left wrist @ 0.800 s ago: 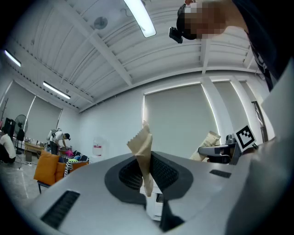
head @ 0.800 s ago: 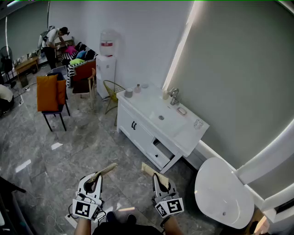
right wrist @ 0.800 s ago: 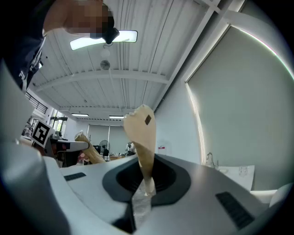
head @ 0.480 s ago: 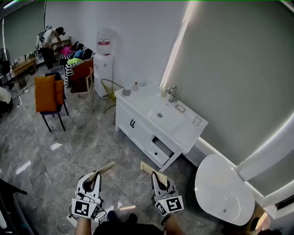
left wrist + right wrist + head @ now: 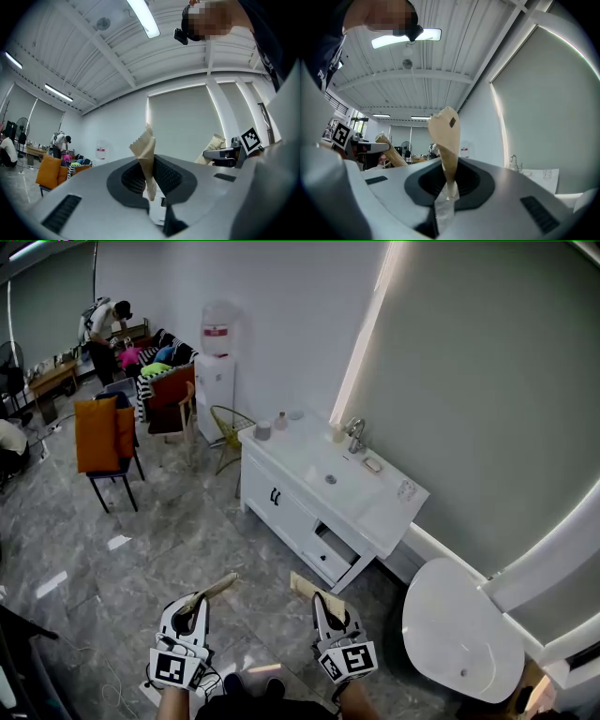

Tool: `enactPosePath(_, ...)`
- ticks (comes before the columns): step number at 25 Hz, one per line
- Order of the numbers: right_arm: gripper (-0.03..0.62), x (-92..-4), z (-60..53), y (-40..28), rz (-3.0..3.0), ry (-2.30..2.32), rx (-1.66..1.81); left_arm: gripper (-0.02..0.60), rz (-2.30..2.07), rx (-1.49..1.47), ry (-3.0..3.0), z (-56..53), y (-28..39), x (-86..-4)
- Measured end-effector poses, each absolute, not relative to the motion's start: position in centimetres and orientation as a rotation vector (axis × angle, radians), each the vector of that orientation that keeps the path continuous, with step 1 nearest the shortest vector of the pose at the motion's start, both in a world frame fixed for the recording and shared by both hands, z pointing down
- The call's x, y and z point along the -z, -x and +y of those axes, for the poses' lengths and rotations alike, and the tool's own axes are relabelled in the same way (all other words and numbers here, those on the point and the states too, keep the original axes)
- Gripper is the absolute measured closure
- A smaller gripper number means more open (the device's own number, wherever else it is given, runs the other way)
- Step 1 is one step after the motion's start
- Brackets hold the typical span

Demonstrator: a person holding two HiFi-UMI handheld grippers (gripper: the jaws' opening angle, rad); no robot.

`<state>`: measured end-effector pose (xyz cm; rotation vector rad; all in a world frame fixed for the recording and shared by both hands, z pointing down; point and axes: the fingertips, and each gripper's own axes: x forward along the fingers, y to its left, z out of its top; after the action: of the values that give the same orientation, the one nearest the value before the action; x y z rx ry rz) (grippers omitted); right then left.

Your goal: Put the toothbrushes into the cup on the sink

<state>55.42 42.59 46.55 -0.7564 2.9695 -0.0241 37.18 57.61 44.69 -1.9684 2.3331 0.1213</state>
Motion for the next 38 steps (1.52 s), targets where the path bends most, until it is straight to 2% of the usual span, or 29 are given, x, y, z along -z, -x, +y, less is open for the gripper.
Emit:
enactPosePath(11,0.546,-46.8,42.0,-53.9,2.960,0.825,0.052,0.537,2.345,-0.125,1.936,58.4,-34.3,-44.7)
enactPosePath(25,0.546,-45.5,44.4,-47.4,2.932,0.827,-0.036,0.537,2.339,-0.168,1.912,61.2,-26.8,-44.7)
enactPosePath(38,0.546,-46.5,40.6,-42.7,2.942,0.824,-0.034,0.537,2.331,-0.177,1.902,57.1,-22.2,-45.2)
